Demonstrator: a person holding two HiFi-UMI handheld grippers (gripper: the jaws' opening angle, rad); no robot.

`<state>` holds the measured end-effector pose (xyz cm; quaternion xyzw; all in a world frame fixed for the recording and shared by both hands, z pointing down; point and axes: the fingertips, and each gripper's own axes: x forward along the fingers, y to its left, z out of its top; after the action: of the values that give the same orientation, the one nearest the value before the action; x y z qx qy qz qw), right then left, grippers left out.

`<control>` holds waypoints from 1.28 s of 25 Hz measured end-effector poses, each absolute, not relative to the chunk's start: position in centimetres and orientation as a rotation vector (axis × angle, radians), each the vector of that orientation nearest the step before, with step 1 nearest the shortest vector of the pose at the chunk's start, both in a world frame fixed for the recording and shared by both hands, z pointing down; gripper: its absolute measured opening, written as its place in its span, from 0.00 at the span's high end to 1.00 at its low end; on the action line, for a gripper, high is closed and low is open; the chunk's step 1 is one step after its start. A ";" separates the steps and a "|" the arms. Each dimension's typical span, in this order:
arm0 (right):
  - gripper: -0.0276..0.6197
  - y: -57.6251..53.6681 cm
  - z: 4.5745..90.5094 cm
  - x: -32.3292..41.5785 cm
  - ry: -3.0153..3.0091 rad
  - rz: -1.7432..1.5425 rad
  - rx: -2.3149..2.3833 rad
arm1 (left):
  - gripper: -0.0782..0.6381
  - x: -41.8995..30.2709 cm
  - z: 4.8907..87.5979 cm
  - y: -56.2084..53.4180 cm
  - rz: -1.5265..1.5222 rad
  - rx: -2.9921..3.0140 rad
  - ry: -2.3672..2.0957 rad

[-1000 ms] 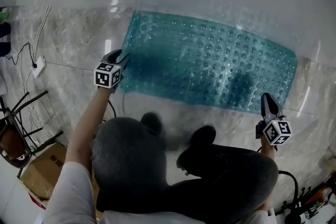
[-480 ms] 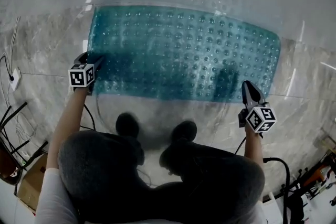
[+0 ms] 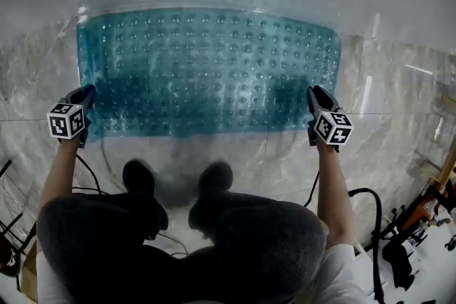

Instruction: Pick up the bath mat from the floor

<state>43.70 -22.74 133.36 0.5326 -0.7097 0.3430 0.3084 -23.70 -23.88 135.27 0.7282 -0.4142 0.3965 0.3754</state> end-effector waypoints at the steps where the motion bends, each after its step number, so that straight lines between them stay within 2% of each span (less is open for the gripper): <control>1: 0.80 -23.0 133.7 44.8 -1.863 0.906 1.399 | 0.86 -23.1 134.7 -23.8 0.998 1.894 -1.033; 6: 0.61 -24.0 136.2 49.6 -1.762 0.932 1.366 | 0.86 -21.1 132.8 -23.2 0.924 1.978 -0.952; 9: 0.36 -23.6 138.2 51.8 -1.666 1.005 1.350 | 0.86 -20.0 132.1 -23.1 0.926 1.993 -0.910; 11: 0.25 -23.6 139.3 53.0 -1.620 1.039 1.355 | 0.86 -19.3 131.9 -23.0 0.937 2.017 -0.873; 14: 0.13 -23.9 140.3 54.2 -1.588 1.076 1.354 | 0.86 -18.1 131.7 -22.7 0.940 2.067 -0.809; 17: 0.12 -23.7 140.9 54.2 -1.584 1.088 1.289 | 0.85 -16.6 131.7 -22.1 0.942 2.101 -0.751; 19: 0.17 -23.9 140.9 53.6 -1.594 1.068 1.266 | 0.85 -15.9 131.7 -22.1 0.917 2.106 -0.742; 24: 0.48 -23.2 140.6 51.3 -1.627 1.053 1.211 | 0.84 -15.1 131.7 -22.1 0.811 2.111 -0.748; 32: 0.89 -23.2 138.9 49.1 -1.682 1.054 1.218 | 0.85 -15.7 130.2 -22.4 0.667 2.160 -0.751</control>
<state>49.08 -23.23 138.95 0.4803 -0.6633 0.4157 0.3956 -15.71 -22.37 130.19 0.8422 -0.2929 0.2600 0.3705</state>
